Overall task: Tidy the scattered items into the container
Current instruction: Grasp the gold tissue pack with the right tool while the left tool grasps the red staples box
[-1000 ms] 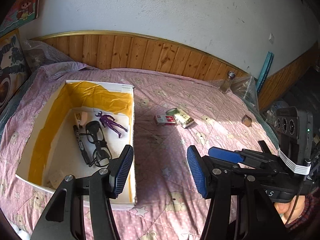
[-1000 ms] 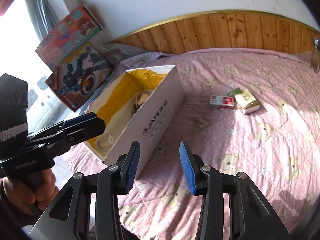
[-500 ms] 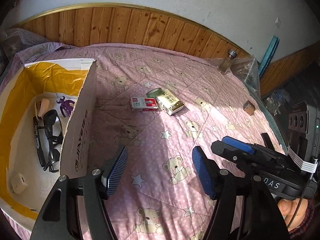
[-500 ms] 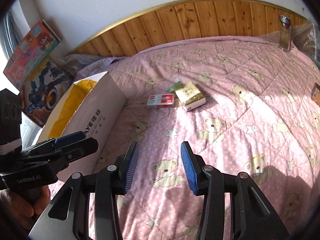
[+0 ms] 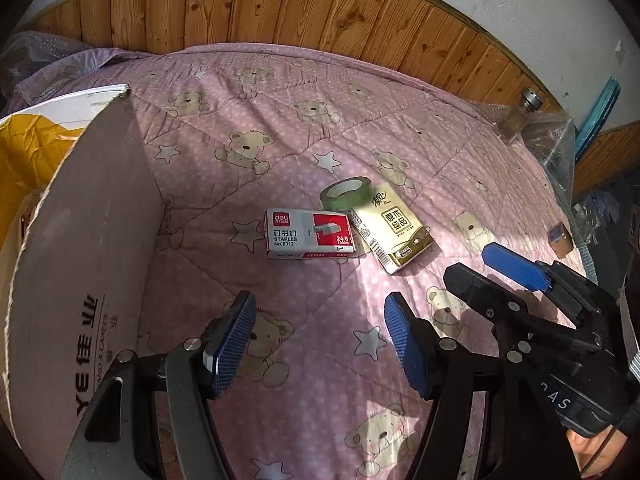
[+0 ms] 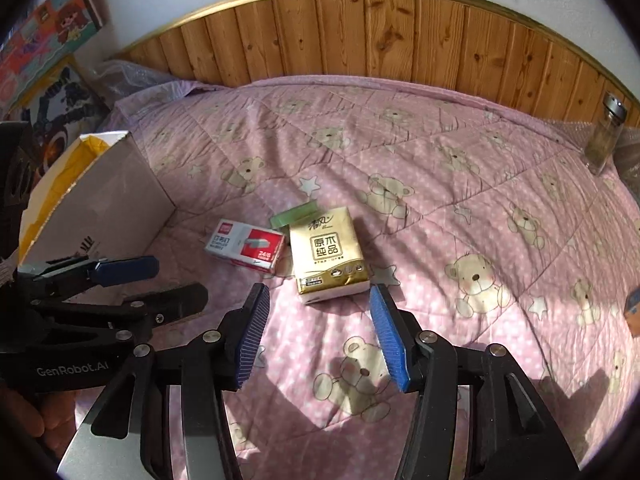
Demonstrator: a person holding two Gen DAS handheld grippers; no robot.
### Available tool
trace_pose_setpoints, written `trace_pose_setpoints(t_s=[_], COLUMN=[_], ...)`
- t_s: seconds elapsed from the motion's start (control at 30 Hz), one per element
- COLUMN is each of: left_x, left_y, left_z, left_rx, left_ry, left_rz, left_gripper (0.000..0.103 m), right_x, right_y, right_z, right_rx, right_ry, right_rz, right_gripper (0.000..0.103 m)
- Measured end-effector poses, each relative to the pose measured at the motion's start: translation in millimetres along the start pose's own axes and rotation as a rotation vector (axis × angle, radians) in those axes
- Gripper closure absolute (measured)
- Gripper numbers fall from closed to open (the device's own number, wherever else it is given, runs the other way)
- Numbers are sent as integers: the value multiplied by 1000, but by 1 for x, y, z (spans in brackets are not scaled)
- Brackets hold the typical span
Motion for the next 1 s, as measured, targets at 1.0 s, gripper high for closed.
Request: trace_pose_setpoints(t_s=[1.0], left_x=[-89], left_y=[7], left_z=[-42], left_rx=[-266], left_ry=[-128], left_rz=[42], left_gripper=[27], right_x=[-82], right_y=[-1], right_z=[-69], right_rx=[-29], right_ry=[57], right_rz=[88], right_gripper=[47])
Point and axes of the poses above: each gripper's, at about its wrist camera, not at the fingertips, and x roughly against the way its jaws point, z to its left, y to its top, the point moved 7 cm from there along -x, roughly the way its jaws point, and after that the axes turned 11 degrees about -z, right-handed, at the moved point
